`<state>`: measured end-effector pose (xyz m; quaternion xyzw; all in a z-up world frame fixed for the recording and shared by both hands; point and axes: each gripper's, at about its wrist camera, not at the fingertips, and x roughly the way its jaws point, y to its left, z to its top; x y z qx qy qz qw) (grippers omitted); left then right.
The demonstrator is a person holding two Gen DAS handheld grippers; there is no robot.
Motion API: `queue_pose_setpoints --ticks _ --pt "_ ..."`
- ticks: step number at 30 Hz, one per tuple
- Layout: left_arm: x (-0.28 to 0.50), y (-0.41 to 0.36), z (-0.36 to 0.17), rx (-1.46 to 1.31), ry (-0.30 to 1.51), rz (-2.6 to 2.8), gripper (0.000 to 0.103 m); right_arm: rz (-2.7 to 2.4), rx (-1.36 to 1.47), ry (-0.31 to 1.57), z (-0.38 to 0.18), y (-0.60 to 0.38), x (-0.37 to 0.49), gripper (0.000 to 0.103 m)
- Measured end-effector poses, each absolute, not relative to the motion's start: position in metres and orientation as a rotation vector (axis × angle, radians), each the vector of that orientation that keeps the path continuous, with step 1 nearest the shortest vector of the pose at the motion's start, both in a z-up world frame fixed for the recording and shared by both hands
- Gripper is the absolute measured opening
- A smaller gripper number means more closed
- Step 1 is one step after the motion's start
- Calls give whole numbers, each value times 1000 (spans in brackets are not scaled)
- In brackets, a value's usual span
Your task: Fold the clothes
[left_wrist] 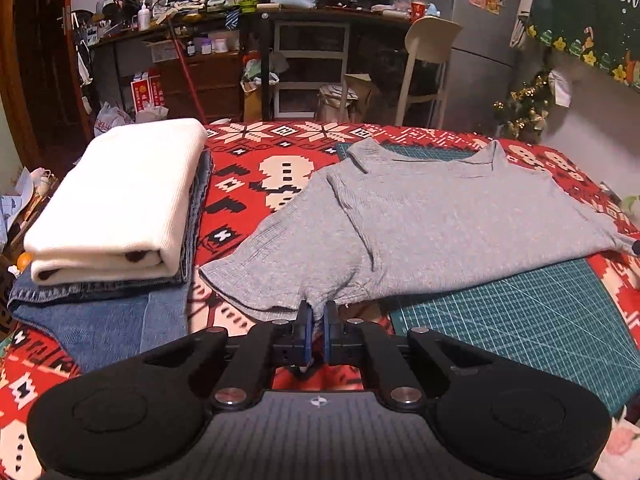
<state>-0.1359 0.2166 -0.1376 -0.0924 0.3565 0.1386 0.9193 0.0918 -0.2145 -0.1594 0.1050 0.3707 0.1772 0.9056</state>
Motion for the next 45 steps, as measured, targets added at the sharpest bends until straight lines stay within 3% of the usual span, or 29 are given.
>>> queue_pose_setpoints --ticks 20,30,34,36,39,45 --pt "-227 199 -138 -228 782 285 5 325 206 866 -141 -273 -38 4" --pt "-244 191 -154 -236 831 252 7 348 200 902 -148 -284 -60 6" --pt "-249 193 -140 -202 809 248 13 363 208 865 -138 -292 -60 12" --pt "-250 197 -130 -186 792 248 23 367 190 835 -127 -297 -59 14" --pt "-245 204 -113 -156 747 226 33 410 125 774 -111 -295 -48 29" --pt "-174 212 -99 -34 663 112 44 576 0 718 -98 -247 3 31"
